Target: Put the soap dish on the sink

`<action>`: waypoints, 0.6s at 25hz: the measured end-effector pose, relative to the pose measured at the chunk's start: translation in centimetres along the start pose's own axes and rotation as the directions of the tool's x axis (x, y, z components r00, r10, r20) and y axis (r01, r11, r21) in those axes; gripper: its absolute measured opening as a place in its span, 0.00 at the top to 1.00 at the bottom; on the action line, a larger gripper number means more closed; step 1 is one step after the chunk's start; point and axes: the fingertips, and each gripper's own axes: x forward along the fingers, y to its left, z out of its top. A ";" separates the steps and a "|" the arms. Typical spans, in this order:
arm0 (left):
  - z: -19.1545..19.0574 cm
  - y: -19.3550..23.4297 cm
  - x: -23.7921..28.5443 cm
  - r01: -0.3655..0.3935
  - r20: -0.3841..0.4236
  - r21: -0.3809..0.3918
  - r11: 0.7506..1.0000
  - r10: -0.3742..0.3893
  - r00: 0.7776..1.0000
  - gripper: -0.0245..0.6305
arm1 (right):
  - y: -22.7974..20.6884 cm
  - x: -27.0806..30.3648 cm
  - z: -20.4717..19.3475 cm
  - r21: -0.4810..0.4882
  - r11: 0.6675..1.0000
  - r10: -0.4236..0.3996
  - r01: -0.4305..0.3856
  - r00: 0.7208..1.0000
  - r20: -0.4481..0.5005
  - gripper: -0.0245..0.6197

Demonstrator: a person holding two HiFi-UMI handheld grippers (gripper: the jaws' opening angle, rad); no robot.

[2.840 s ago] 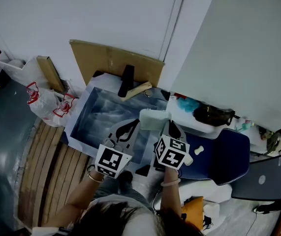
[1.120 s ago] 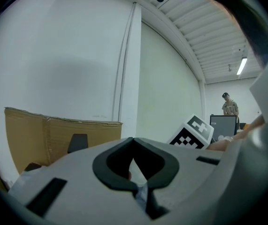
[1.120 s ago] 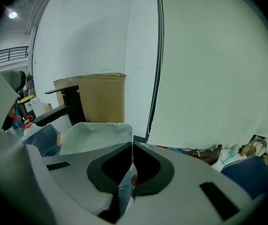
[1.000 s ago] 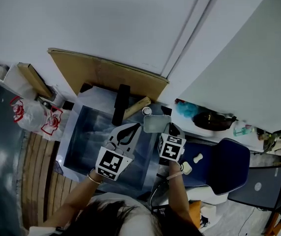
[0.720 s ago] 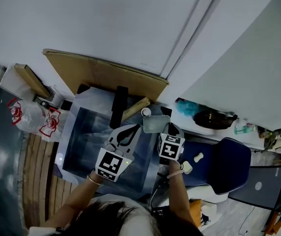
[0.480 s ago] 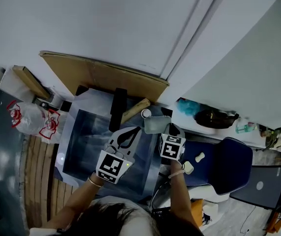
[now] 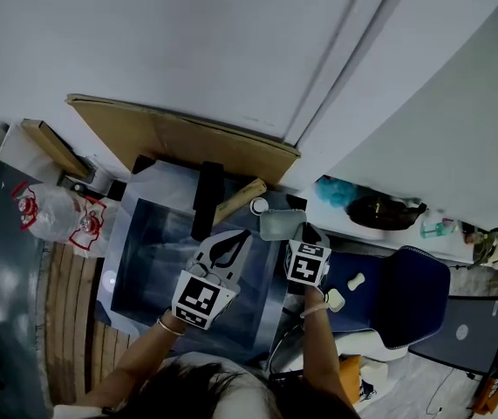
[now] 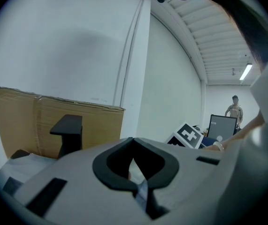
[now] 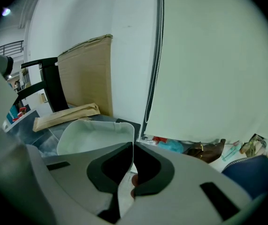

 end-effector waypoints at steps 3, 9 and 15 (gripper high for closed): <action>-0.2 0.0 0.2 0.001 -0.004 -0.001 1.000 -0.001 1.000 0.96 | 0.0 0.3 -0.3 0.000 1.000 -0.004 0.004 1.000 -0.012 0.92; -0.4 -0.1 0.4 0.002 -0.008 -0.004 1.000 -0.002 1.000 0.96 | 0.1 0.6 -0.2 -0.026 1.000 -0.004 0.004 1.000 0.003 0.91; -0.2 -0.4 0.0 0.003 -0.004 -0.005 1.000 -0.003 1.000 0.96 | 0.4 0.3 -0.1 -0.043 0.999 0.003 -0.002 1.000 0.009 0.87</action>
